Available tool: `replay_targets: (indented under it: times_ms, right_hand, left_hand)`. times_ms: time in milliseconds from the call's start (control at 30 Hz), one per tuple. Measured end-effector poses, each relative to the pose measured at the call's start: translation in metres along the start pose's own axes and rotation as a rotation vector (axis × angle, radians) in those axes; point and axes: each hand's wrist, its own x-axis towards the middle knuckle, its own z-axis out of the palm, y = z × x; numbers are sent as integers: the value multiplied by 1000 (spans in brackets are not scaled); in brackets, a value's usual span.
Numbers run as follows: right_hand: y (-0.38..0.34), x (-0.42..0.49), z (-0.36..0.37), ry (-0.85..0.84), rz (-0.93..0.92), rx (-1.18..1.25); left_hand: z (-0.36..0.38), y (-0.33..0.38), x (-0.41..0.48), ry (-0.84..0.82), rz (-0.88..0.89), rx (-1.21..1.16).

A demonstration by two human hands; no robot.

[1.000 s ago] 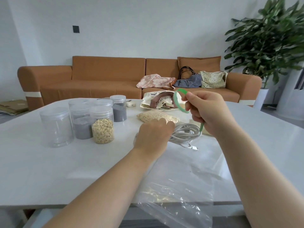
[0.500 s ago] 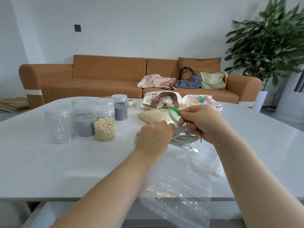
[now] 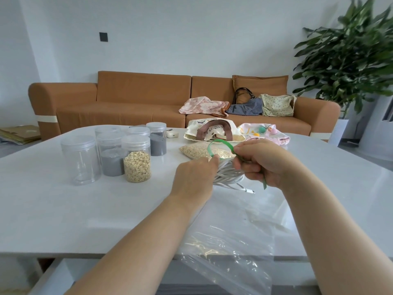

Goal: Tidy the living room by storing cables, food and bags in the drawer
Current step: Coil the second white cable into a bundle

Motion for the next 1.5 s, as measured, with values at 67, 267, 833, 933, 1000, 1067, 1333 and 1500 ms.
replay_targets:
  times_ms: [67,267,833,933,1000,1067,1333,1500]
  right_hand:
    - [-2,-1,-1,21,3,-23]
    - [1,-3,-1,-54,60,-166]
    - [0,-8,1,-172,141,-475]
    - [0,-8,6,-168,130,-418]
    - [2,-5,9,-101,98,-367]
    - [5,-3,11,-20,56,-335]
    - [10,5,6,150,77,-149]
    - [9,4,7,68,172,-102]
  left_hand:
    - [3,0,1,-42,-16,-19]
    - [11,-4,1,20,-136,-82]
    - [5,-7,0,-35,-29,-83]
    - [3,-5,0,-45,18,-68]
    - [2,-3,0,-59,39,-60]
    - [0,-2,0,-69,51,-68]
    - [3,2,-2,-30,53,-123]
    - [16,0,2,-55,-11,-151]
